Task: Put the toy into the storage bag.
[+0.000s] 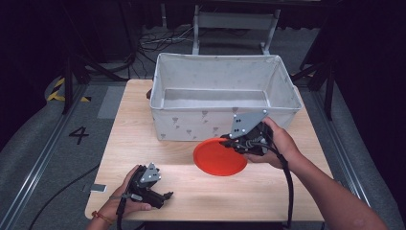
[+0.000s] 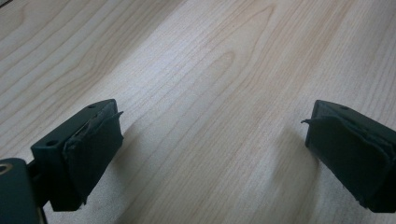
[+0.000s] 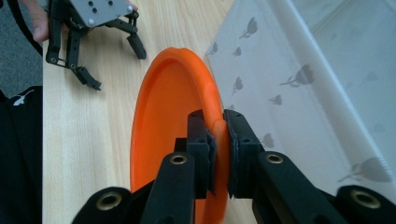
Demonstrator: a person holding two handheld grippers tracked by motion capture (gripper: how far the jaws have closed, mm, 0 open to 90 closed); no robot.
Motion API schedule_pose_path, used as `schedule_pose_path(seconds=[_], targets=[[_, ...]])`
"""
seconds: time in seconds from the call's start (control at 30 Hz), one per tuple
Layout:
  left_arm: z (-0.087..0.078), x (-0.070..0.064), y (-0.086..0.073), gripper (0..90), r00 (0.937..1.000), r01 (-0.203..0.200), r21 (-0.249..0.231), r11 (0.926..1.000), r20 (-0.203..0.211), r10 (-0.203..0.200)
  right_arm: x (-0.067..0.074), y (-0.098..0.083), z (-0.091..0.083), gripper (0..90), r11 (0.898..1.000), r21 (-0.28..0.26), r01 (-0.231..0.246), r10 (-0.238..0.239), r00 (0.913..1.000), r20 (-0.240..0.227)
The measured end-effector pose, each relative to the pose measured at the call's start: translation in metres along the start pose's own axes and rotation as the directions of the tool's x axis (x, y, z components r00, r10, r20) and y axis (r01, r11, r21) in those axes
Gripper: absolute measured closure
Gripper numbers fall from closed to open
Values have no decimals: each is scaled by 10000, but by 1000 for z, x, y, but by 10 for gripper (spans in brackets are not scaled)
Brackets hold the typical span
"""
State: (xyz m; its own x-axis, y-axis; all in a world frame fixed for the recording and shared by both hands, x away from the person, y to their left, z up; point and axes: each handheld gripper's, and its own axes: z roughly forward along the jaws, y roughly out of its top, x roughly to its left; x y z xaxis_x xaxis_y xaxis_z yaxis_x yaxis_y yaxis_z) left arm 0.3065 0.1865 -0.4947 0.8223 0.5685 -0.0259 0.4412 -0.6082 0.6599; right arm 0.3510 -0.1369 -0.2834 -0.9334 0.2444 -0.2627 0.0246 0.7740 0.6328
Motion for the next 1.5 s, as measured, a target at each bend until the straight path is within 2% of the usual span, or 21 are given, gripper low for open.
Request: schedule_pose_path(seconds=[0.2, 0.47, 0.6, 0.63, 0.73, 0.97, 1.1, 1.17, 1.23, 1.33, 1.37, 1.5], targets=[[0, 0, 0, 39, 10000, -7, 19, 10000, 16, 7, -7, 10, -11, 819, 9999, 74, 149, -151, 9997, 207], [0, 0, 0, 39, 10000, -2, 23, 10000, 8, 2, -25, 24, -40, 819, 9998, -34, 190, -187, 9968, 771], [0, 0, 0, 39, 10000, -10, 18, 10000, 15, 10, -31, 28, -49, 819, 9999, -81, 135, -128, 9960, 888], [0, 0, 0, 39, 10000, -2, 15, 10000, 12, 2, -37, 31, -56, 819, 9999, -61, 141, -135, 9950, 986], [0, 0, 0, 39, 10000, -5, 15, 10000, 13, 5, -42, 34, -61, 819, 9999, -11, 153, -151, 9935, 1126], [0, 0, 0, 39, 10000, -16, 10, 10000, 15, 16, -64, 43, -79, 819, 9999, -47, -147, 153, 9879, 1542], [0, 0, 0, 39, 10000, -5, 15, 10000, 12, 5, -81, 47, -87, 819, 9995, -129, -296, 315, 9809, 1920], [0, 0, 0, 39, 10000, -7, 0, 10000, 44, 7, -90, 48, -88, 819, 9988, -188, -442, 471, 9774, 2062], [0, 0, 0, 39, 10000, 1, 10, 10000, 27, -1, -93, 49, -88, 819, 9986, -184, -493, 521, 9769, 2072], [0, 1, 0, 39, 10000, 0, -14, 10000, 67, 0, -113, 52, -84, 819, 9972, -19, -752, 736, 9693, 2346], [0, 1, 1, 38, 9999, -94, -12, 10000, -37, 94, -119, 52, -83, 819, 9961, 32, -884, 851, 9679, 2366], [0, 1, 0, 38, 10000, -19, 24, 10000, 19, 19, -145, 49, -69, 819, 9896, 228, -1420, 1318, 9591, 2504]])
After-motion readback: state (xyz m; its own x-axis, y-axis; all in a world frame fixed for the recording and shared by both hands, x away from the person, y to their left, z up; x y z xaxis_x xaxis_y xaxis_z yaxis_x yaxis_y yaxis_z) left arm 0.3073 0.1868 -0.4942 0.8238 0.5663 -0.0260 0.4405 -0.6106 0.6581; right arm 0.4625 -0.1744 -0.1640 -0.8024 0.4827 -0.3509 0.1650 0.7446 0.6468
